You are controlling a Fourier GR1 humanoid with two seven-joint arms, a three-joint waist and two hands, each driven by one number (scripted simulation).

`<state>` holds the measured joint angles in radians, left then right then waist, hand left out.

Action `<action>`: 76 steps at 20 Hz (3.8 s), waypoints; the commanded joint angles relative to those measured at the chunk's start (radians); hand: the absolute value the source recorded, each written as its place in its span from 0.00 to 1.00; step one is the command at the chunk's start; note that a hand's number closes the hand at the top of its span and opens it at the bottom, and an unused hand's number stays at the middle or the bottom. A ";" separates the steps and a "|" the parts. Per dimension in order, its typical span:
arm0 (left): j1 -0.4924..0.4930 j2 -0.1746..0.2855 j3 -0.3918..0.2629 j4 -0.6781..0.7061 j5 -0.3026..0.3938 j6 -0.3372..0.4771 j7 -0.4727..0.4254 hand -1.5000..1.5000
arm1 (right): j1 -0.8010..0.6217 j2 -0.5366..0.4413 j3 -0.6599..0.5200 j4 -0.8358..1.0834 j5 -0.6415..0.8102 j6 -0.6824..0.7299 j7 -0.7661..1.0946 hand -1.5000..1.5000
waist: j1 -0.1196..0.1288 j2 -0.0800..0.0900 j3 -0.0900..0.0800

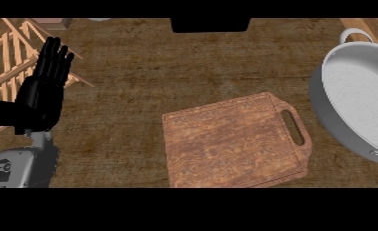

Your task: Pick the sweet potato from the cutting board and place it in the pot

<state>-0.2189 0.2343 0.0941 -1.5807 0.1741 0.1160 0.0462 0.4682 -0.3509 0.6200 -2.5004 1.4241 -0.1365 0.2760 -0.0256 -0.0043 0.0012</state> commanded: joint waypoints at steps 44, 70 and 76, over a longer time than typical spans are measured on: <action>-0.027 -0.024 -0.011 -0.022 -0.020 -0.011 0.023 0.50 | -0.805 -0.397 -0.920 1.615 -1.013 0.335 -0.904 0.00 | 0.039 0.005 0.000; -0.102 -0.028 0.009 0.040 -0.029 -0.015 0.024 0.50 | -0.924 -0.655 -1.290 2.207 -1.407 0.722 -1.033 0.00 | 0.050 0.020 0.006; -0.076 -0.033 0.006 0.038 -0.029 -0.024 0.005 0.50 | -0.921 -0.736 -1.310 2.237 -1.428 0.762 -1.008 0.00 | 0.055 0.021 0.008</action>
<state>-0.2839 0.1895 0.0860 -1.5522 0.1381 0.0992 0.0503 -0.4623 -1.0441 -0.6799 -0.2987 0.0009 0.5194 -0.6512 0.0274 0.0150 0.0080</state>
